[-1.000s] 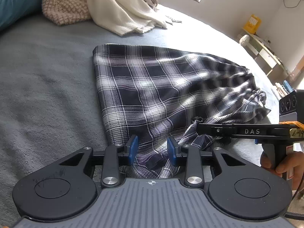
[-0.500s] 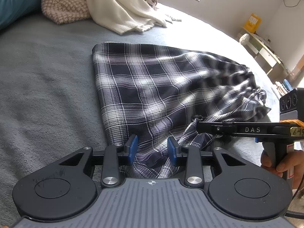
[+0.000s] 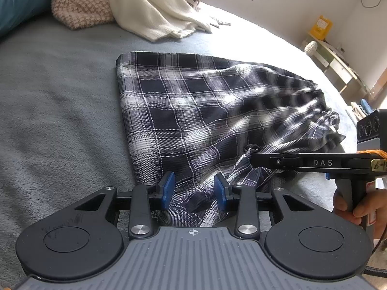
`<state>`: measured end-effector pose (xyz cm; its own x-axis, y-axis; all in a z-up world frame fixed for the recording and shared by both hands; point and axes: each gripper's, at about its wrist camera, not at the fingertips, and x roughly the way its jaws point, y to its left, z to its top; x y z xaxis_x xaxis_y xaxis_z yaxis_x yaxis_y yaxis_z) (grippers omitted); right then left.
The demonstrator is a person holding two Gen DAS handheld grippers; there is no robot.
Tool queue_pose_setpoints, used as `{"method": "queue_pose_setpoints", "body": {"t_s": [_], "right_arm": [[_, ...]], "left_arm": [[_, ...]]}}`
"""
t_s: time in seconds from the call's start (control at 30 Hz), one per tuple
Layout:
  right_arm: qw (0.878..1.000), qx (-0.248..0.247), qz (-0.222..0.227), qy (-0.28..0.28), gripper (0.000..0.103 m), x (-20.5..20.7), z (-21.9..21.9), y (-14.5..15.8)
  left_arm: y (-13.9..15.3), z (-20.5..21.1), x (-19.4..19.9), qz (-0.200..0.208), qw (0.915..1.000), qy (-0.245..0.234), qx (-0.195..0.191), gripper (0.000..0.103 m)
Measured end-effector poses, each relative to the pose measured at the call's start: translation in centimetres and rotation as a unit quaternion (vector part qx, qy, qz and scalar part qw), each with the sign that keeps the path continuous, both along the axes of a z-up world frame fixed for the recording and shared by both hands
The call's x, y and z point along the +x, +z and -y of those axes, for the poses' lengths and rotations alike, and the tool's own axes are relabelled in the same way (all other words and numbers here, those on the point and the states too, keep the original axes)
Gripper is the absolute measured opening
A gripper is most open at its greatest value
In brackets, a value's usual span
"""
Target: Fold clothes
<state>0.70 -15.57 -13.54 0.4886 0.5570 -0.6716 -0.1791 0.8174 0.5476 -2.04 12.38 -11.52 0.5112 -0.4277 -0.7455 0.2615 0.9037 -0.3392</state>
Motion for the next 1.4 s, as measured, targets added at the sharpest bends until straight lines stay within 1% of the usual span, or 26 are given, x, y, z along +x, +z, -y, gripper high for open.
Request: {"method": "queue_pose_setpoints", "body": {"t_s": [1.4], "right_arm": [[1.0,-0.001,0.0,0.0,0.0,0.08,-0.05,-0.08]], "left_arm": [[-0.23,0.12,0.04,-0.002,1.0,-0.002,0.002,0.037]]}}
